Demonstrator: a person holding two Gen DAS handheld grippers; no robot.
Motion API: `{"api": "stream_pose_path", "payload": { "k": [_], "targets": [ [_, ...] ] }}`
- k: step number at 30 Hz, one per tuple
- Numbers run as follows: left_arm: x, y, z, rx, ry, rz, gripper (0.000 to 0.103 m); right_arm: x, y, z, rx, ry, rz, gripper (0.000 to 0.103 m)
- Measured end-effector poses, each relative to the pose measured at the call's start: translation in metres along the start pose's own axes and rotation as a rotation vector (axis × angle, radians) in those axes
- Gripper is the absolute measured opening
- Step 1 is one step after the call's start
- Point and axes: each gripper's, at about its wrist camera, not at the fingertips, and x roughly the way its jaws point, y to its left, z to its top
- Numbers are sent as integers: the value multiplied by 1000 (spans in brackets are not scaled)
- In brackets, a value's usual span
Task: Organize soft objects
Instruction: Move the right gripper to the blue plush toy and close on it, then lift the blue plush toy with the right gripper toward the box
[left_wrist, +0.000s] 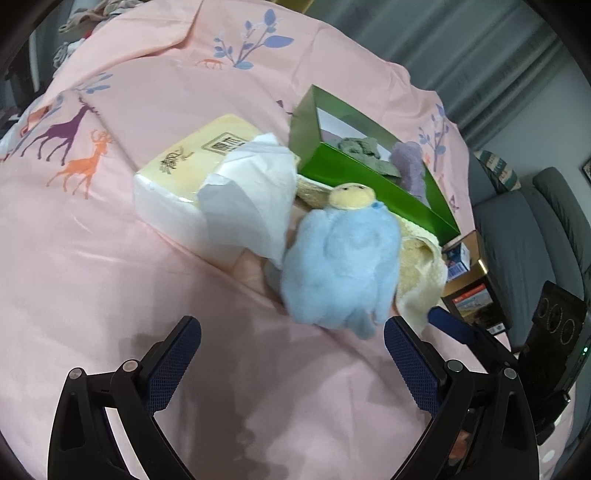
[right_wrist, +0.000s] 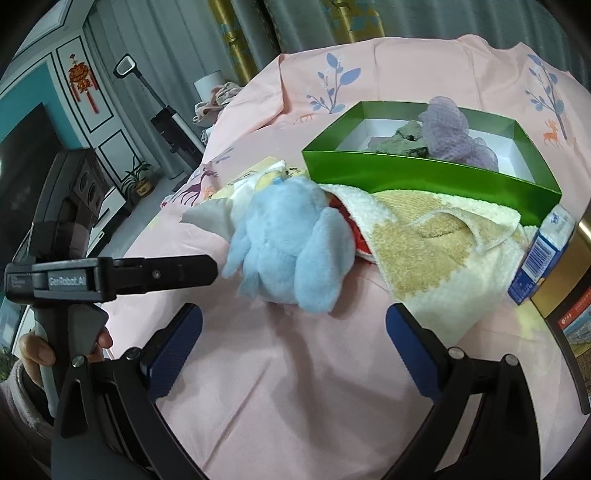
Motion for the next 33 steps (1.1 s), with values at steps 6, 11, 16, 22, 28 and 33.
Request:
{"api": "stream_pose_path", "payload": {
  "k": [6, 11, 16, 22, 28, 33],
  "targets": [
    [1, 9, 1, -20, 2, -29, 99, 3, -10, 10, 39, -9, 26, 99],
    [-1, 19, 4, -54, -6, -68, 99, 21, -7, 20, 32, 5, 49, 97],
    [-1, 28, 6, -74, -10, -77, 99, 43, -6, 28, 43, 31, 82, 94],
    [-2, 35, 7, -89, -11, -82, 99, 67, -12, 37, 80, 62, 109, 91],
    [-4, 35, 8, -91, -11, -92, 99, 61, -16, 33, 91, 43, 147, 49],
    [-6, 25, 5, -75, -6, -115, 99, 31, -10, 19, 49, 20, 158, 48]
  ]
}}
